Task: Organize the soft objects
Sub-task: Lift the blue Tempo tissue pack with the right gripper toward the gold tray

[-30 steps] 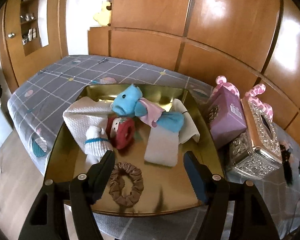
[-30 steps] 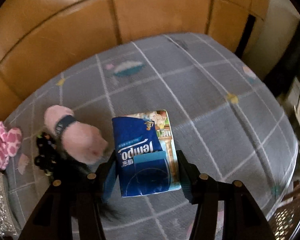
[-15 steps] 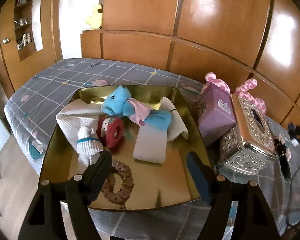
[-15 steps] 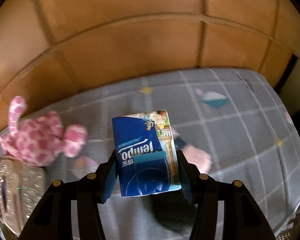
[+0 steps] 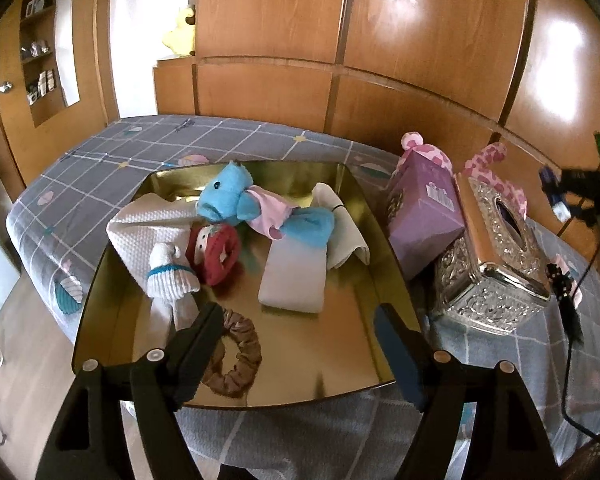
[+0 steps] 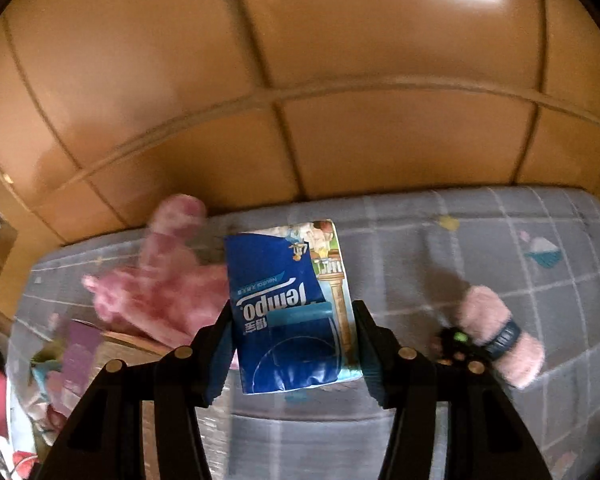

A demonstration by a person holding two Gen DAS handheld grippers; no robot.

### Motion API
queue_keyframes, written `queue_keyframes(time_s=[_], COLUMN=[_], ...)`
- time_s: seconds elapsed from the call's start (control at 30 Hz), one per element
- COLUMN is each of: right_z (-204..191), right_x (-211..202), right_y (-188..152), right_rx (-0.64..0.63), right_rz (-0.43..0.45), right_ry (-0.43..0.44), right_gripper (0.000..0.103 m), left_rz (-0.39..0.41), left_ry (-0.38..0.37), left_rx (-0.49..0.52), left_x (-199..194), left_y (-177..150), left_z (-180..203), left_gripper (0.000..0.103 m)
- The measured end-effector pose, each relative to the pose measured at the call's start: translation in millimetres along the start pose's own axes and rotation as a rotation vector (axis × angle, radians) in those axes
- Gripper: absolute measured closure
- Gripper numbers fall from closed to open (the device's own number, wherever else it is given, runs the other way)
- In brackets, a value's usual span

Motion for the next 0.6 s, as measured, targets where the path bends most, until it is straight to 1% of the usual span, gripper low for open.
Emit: queue_keyframes(time_s=[0.33, 0.47, 0.6], right_z=[-90.6, -121.9, -156.1], right_x=[3.7, 9.0, 16.8], right_y=[13.0, 10.7, 0.8], right_rx=[-0.155, -0.212, -0.270], right_rz=[0.051, 0.042, 0.016], right_ry=[0.139, 0.192, 0.260], right_gripper=[0.048, 0.048, 0.048], left_rz=[-0.017, -0.019, -0.023], left_ry=[0.006, 0.008, 0.009], left_rx=[-0.009, -0.016, -0.023], left_x=[3.7, 4.4, 4.4], left_y=[-5.1, -5.6, -7.0], left_z=[-8.4, -12.8, -15.9], left_gripper=[0.025, 0.025, 0.025])
Point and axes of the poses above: each gripper's, at about its wrist camera, not at the fingertips, and x roughly the way its jaws point, z to its right, y to its top, the point moved 1 cm from there along x, roughly the way its jaws point, and after that the axes turned 11 degrees about y, right-handed, at the moved point
